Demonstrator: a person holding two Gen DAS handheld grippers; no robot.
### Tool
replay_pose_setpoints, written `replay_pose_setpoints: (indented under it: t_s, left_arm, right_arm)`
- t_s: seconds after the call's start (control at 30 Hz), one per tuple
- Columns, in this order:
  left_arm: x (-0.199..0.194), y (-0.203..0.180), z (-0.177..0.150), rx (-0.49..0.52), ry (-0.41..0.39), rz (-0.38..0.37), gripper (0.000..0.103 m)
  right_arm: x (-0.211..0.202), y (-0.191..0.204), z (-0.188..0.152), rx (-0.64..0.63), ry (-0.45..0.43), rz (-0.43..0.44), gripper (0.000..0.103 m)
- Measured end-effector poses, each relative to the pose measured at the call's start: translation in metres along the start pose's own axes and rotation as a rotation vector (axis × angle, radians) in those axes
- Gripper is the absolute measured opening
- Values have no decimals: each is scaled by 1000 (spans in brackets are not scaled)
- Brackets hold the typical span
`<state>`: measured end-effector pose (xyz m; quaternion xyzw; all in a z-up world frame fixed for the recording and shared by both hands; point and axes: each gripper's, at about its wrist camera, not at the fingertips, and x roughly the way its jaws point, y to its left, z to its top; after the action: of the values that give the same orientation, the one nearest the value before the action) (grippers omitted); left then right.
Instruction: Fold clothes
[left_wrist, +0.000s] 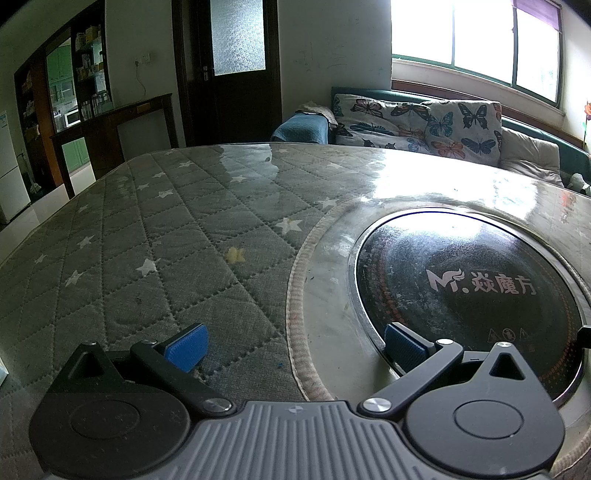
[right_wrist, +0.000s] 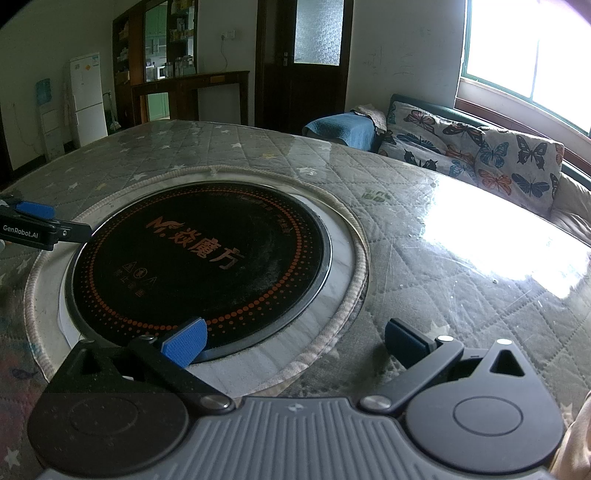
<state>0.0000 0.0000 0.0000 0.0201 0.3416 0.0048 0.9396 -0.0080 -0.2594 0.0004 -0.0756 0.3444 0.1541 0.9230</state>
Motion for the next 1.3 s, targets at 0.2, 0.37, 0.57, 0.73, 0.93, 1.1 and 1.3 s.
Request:
replay_pose_setpoints:
  t_s: [0.2, 0.37, 0.57, 0.73, 0.93, 1.1, 1.3]
  left_arm:
    - [0, 0, 0, 0, -1, 0, 103]
    - [0, -2, 0, 0, 0, 0, 103]
    - [1, 1, 1, 4, 2, 2, 103]
    - [-1, -4, 1, 9, 18, 11, 103]
    - [-16, -14, 4, 8, 14, -19, 103]
    - [-34, -35, 7, 43, 16, -62, 103]
    - [-56, -71, 6, 124, 17, -153, 103]
  right_arm:
    - [3, -1, 1, 5, 1, 4, 103]
    - [-1, 0, 0, -3, -1, -3, 103]
    - [1, 0, 1, -3, 1, -2, 103]
    - [-1, -1, 2, 0, -2, 4, 103]
    - [-23, -1, 3, -36, -35, -23, 103]
    - [-51, -4, 1, -35, -67, -47, 103]
    - [-80, -12, -12, -13, -75, -80, 103]
